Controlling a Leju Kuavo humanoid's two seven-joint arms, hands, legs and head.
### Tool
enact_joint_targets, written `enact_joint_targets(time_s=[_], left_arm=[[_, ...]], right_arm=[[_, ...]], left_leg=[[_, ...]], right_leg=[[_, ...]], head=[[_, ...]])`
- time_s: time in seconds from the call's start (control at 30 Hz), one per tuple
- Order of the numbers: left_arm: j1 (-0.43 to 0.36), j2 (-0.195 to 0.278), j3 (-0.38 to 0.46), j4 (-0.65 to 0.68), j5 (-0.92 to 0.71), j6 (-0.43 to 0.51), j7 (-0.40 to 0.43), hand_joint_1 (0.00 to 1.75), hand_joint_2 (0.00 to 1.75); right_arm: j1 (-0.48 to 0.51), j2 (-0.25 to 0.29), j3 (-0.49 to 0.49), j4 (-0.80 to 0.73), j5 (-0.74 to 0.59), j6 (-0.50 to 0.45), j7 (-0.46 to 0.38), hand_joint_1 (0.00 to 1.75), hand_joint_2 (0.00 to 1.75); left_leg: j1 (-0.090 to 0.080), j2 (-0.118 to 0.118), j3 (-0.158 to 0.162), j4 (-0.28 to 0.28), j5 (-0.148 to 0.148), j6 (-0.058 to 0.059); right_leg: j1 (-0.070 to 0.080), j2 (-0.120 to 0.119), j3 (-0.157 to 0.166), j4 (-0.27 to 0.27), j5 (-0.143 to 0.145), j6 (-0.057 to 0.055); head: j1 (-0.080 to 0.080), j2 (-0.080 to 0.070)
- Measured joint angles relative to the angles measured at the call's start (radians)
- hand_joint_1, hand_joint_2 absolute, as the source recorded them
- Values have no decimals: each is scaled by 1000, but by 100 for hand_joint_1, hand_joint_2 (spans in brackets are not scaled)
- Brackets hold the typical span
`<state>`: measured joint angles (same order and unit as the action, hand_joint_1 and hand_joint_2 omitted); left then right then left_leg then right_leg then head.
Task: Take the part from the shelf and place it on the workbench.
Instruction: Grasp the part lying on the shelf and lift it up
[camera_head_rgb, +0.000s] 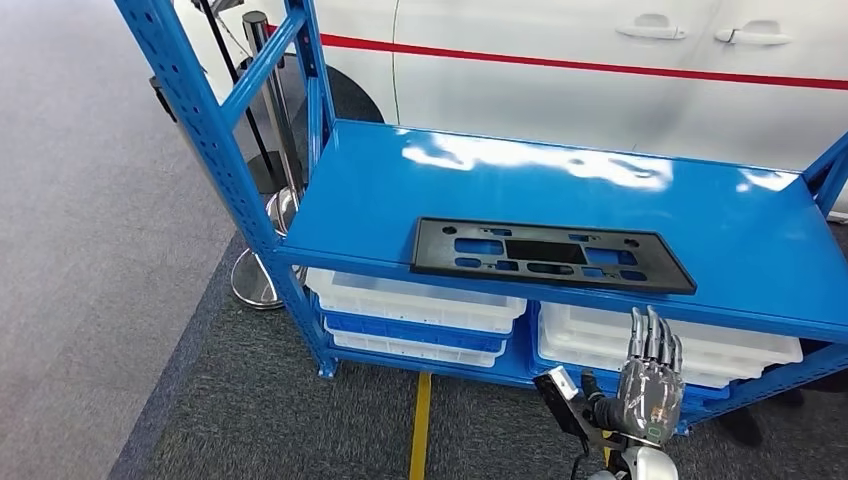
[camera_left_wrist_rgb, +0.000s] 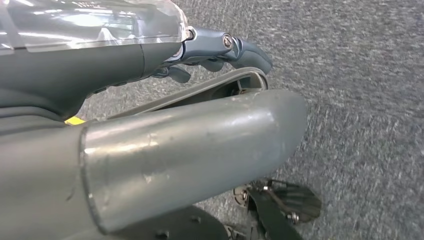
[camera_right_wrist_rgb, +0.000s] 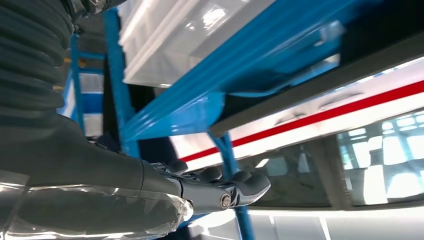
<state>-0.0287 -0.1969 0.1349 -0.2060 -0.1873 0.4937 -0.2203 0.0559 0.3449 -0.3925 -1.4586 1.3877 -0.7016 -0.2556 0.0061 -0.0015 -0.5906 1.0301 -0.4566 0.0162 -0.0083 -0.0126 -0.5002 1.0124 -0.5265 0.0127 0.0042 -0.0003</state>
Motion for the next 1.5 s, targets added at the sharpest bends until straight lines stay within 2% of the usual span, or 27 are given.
enact_joint_targets(time_s=[0.07, 0.1, 0.2, 0.23, 0.27, 0.3, 0.37, 0.43, 0.5, 0.6, 0.63, 0.73, 0.77, 0.8, 0.87, 0.93, 1.0, 1.1, 1.13, 1.2, 1.23, 1.27, 1.3, 1.33, 1.4, 1.43, 1.5], left_arm=[[2, 0, 0, 1, 1, 1, 2, 0, 0], [2, 0, 0, 1, 2, 1, 2, 0, 0], [0, 0, 0, 1, 2, 2, 2, 0, 0], [0, 0, 0, 1, 2, 2, 3, 0, 0], [2, 0, 0, 1, 2, 2, 3, 0, 0], [3, 0, 0, 1, 2, 2, 4, 0, 0], [5, -1, 0, 1, 1, 2, 6, 0, 0], [4, -3, 1, 3, -1, 2, 7, 0, 0], [1, -4, 1, 5, -2, 2, 9, 0, 0], [0, -3, 0, 5, -5, 3, 14, 0, 0], [-1, -2, 0, 5, -5, 3, 16, 0, 0], [-1, -1, 0, 5, -9, 6, 22, 0, 0], [-1, -1, 1, 5, -10, 7, 25, 0, 0], [0, 0, 1, 5, -11, 8, 28, 0, 0], [3, 3, 1, 5, -11, 8, 32, 0, 0], [3, 4, 1, 7, -11, 8, 34, 0, 0], [1, 5, 1, 9, -12, 8, 34, 0, 0], [2, 6, 1, 9, -12, 8, 34, 0, 0], [2, 5, 1, 9, -12, 8, 35, 0, 0], [1, 5, 1, 9, -12, 8, 34, 0, 0], [0, 6, 1, 9, -12, 8, 34, 0, 0], [0, 6, 1, 9, -12, 8, 34, 0, 0], [1, 6, 1, 9, -12, 8, 34, 0, 0], [1, 6, 1, 9, -12, 8, 34, 0, 0], [1, 5, 1, 9, -12, 8, 34, 0, 0], [0, 4, 1, 9, -12, 8, 34, 0, 0], [-1, 3, 1, 9, -12, 8, 34, 0, 0]], right_arm=[[1, 0, 25, -1, -13, 0, 0, 0, 175], [2, -1, 36, -2, -18, -1, 0, 0, 175], [5, -1, 60, -3, -27, -1, 0, 0, 175], [8, -1, 67, -3, -31, -1, 0, 0, 175], [11, -2, 76, -4, -35, -1, 0, 0, 175], [14, -2, 88, -5, -38, -1, 0, 0, 175], [17, -2, 117, -13, -43, -1, 2, 0, 175], [18, -2, 149, -22, -44, -1, 3, 0, 175], [19, -2, 178, -31, -45, -1, 3, 0, 175], [20, -1, 212, -41, -48, -1, 3, 0, 175], [20, -1, 220, -43, -48, -1, 2, 0, 175], [19, -1, 236, -44, -48, -1, 0, 0, 175], [19, -1, 238, -44, -48, -1, 0, 0, 175], [19, -1, 240, -43, -47, -1, -1, 0, 175], [19, -1, 245, -43, -45, -1, -2, 0, 175], [19, -1, 250, -42, -45, -1, -3, 0, 175], [19, -1, 253, -41, -45, -1, -3, 0, 175], [18, -2, 256, -41, -45, -1, -3, 0, 175], [18, -2, 256, -41, -45, -1, -3, 0, 175], [18, -2, 256, -41, -45, -1, -3, 0, 175], [18, -3, 256, -40, -45, -1, -3, 0, 175], [18, -3, 256, -39, -45, -1, -3, 0, 175], [18, -3, 256, -38, -45, -1, -3, 0, 175], [18, -3, 256, -37, -45, -1, -3, 0, 175], [18, -3, 256, -37, -45, -1, -3, 0, 175], [18, -3, 256, -37, -45, -1, -3, 0, 175], [18, -3, 256, -37, -45, -1, -3, 0, 175]], left_leg=[[2, -1, 15, -10, -4, 14], [4, -1, 26, -15, -6, 20], [3, -3, 43, -21, -17, 32], [3, -4, 48, -21, -22, 34], [2, -6, 55, -21, -28, 33], [1, -7, 64, -21, -35, 32], [0, -8, 86, -22, -51, 27], [-1, -9, 96, -23, -64, 18], [-2, -9, 101, -20, -66, 5], [-3, -7, 92, 26, -78, -10], [-2, -6, 70, 71, -97, -14], [3, -5, -36, 237, -172, -25], [4, -5, -58, 256, -171, -27], [6, -5, -62, 238, -146, -28], [7, -4, -29, 120, -57, -28], [3, -2, -2, 23, -17, -22], [-2, -2, -1, 5, -16, -9], [2, -3, 7, -5, -1, 12], [4, -2, 10, -10, 0, 18], [4, -1, 13, -12, -1, 25], [3, -2, 14, -12, -3, 26], [2, -2, 15, -12, -4, 27], [2, -3, 18, -12, -6, 27], [1, -4, 23, -12, -9, 27], [-1, -6, 32, -12, -14, 23], [-2, -7, 34, -11, -17, 20], [-2, -7, 34, -12, -20, 10]], right_leg=[[-2, 1, 1, 20, -5, 8], [-3, 2, -13, 51, -16, 12], [-5, 6, -128, 234, -84, 20], [-5, 7, -166, 280, -96, 20], [-5, 8, -189, 292, -88, 19], [-5, 8, -192, 267, -58, 17], [-1, 9, -157, 140, 39, 4], [6, 11, -129, 43, 83, -9], [11, 13, -124, 22, 80, -18], [2, 15, -97, 7, 84, -31], [-1, 14, -87, 3, 81, -36], [0, 11, -74, 3, 68, -43], [0, 11, -71, 5, 62, -42], [0, 12, -66, 7, 56, -41], [-2, 14, -53, 12, 43, -35], [-1, 13, -48, 16, 34, -25], [1, 11, -50, 16, 31, -14], [0, 12, -54, 35, 11, 3], [-1, 12, -69, 71, -11, 7], [-4, 12, -130, 194, -71, 14], [-5, 12, -165, 255, -91, 17], [-5, 12, -187, 289, -93, 18], [-5, 12, -192, 285, -74, 17], [-4, 12, -175, 242, -38, 13], [0, 12, -114, 104, 35, 1], [3, 12, -90, 51, 54, -4], [10, 13, -77, 16, 55, -12]], head=[[0, 0], [0, 0], [0, 0], [0, 0], [0, 0], [0, 0], [0, 0], [1, 0], [3, 0], [3, 0], [3, 0], [3, 0], [3, 0], [3, 0], [3, 0], [3, 0], [3, 0], [3, 0], [3, 0], [3, 0], [3, 0], [3, 0], [3, 0], [3, 0], [3, 0], [3, 0], [3, 0]])
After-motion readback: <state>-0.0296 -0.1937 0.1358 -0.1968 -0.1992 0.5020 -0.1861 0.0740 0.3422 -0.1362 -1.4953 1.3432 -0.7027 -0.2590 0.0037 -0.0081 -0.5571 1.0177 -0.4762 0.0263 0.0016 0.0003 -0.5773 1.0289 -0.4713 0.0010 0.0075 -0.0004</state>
